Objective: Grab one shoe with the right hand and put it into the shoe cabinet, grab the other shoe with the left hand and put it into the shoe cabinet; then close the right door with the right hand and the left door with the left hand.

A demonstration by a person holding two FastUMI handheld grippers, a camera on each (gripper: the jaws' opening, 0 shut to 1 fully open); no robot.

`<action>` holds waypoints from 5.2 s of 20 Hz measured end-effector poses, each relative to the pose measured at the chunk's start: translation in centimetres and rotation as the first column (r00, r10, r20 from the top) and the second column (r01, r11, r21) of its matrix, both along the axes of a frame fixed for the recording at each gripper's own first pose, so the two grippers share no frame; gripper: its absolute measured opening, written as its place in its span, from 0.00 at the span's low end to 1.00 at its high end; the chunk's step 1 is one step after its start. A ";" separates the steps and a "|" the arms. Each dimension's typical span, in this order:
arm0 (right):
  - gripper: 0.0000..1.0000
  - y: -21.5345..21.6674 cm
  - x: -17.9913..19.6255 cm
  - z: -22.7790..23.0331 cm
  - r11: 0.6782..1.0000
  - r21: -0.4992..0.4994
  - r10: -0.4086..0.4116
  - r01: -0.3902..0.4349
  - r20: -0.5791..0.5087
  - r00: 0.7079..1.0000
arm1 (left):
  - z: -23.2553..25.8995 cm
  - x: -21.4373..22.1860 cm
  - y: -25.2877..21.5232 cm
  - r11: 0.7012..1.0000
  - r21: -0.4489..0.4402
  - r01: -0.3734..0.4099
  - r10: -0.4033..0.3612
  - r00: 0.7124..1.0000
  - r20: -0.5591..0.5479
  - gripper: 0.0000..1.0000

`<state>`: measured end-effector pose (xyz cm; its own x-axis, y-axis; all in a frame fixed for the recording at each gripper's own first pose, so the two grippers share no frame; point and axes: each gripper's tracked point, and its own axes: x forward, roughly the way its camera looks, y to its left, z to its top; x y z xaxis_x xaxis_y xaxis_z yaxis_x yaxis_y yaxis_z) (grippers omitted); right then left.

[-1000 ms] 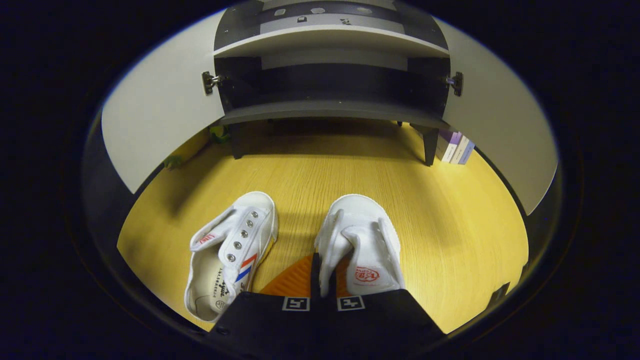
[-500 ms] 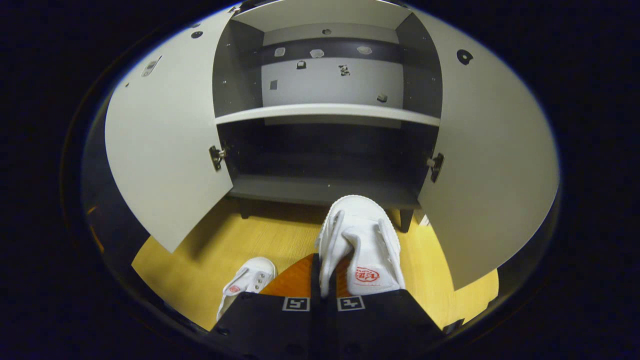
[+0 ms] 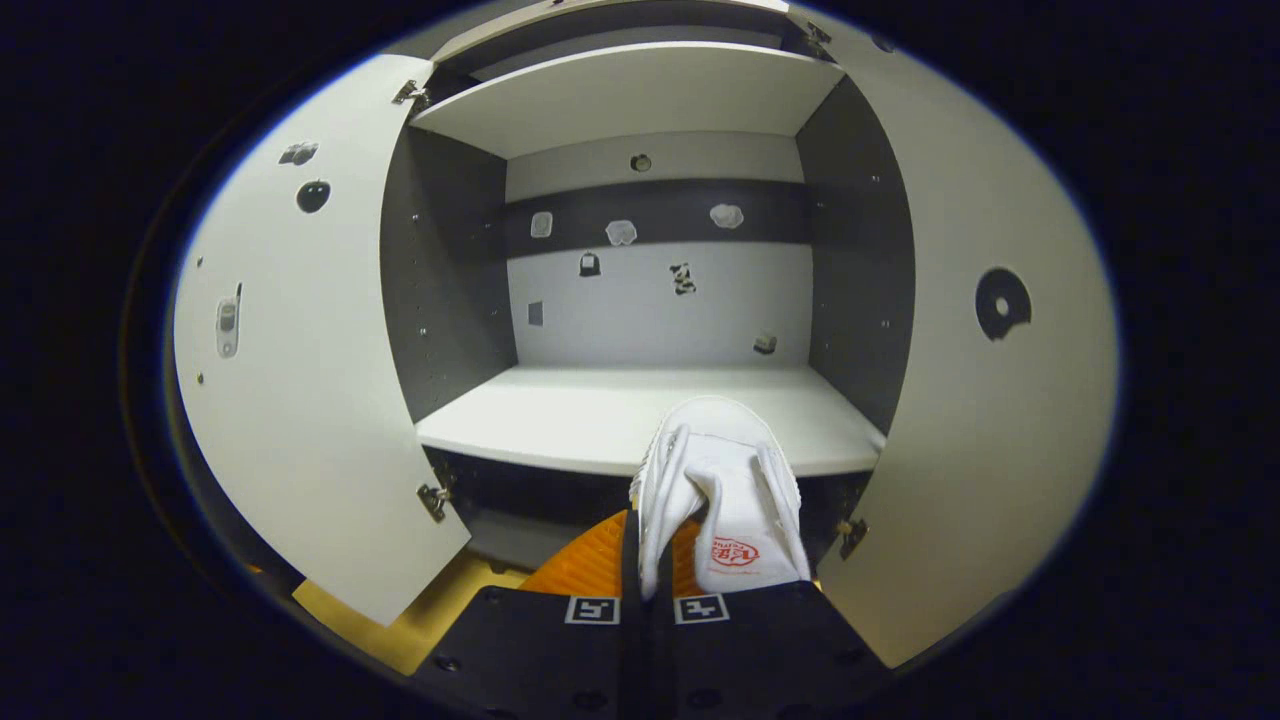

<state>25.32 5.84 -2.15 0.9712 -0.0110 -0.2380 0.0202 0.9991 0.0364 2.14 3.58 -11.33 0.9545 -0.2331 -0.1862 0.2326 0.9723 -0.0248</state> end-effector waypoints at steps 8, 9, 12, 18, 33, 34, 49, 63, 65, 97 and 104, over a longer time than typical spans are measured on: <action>0.05 -1.8 12.0 6.9 0.996 -0.087 0.004 0.005 0.101 0.995 | 1.9 0.0 0.1 0.999 0.017 -0.043 0.042 0.998 0.040 0.95; 0.05 -2.0 13.4 7.0 0.994 -0.106 0.002 0.008 0.097 0.995 | 1.8 -0.1 0.3 0.998 0.020 -0.055 0.054 0.998 0.039 0.95; 0.04 -2.7 17.1 5.7 0.988 -0.154 -0.013 0.018 0.035 0.999 | 2.2 -0.5 1.6 0.994 0.027 -0.102 0.101 0.994 0.045 0.95; 0.05 -3.6 22.5 4.1 0.984 -0.174 -0.045 0.032 -0.074 0.996 | 1.8 -1.9 3.5 0.984 0.040 -0.174 0.173 0.985 0.024 0.95; 0.34 -2.8 22.6 -1.0 0.988 -0.127 -0.117 0.083 -0.294 0.949 | 2.3 -4.8 7.9 0.943 0.037 -0.329 0.328 0.944 0.037 0.95; 0.36 -2.3 22.0 0.1 0.992 -0.103 -0.096 0.071 -0.266 0.959 | 2.2 -5.0 8.1 0.943 0.035 -0.331 0.330 0.943 0.034 0.95; 0.98 1.5 0.0 6.3 0.993 0.004 0.119 -0.120 0.126 0.985 | -6.7 -3.0 6.9 0.978 0.015 -0.209 0.209 0.971 -0.116 0.95; 0.99 -1.6 -21.4 -16.8 1.000 -0.007 0.022 -0.025 -0.293 0.956 | -23.9 -2.2 0.0 1.000 0.013 0.015 -0.007 0.882 -0.470 0.95; 0.99 -2.4 -23.6 -18.3 1.000 -0.010 -0.004 0.000 -0.334 0.942 | -25.9 -1.5 -0.3 0.999 0.031 0.019 0.000 0.854 -0.520 0.96; 0.99 -12.1 -33.9 -14.7 0.990 -0.064 -0.139 0.127 -0.254 0.957 | -7.9 10.6 -5.9 0.998 0.058 -0.005 0.028 0.911 -0.413 0.05; 0.99 -17.3 -34.3 -11.3 0.971 -0.020 -0.239 0.239 -0.159 0.958 | 4.5 21.4 -7.7 0.999 0.020 -0.030 0.034 0.950 -0.312 0.05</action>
<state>-8.94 -11.48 -13.46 0.8897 -0.2383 -0.3894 0.2640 0.9644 0.0131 23.50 -4.13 -6.83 0.8551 -0.1983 -0.4790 0.1843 0.9799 -0.0767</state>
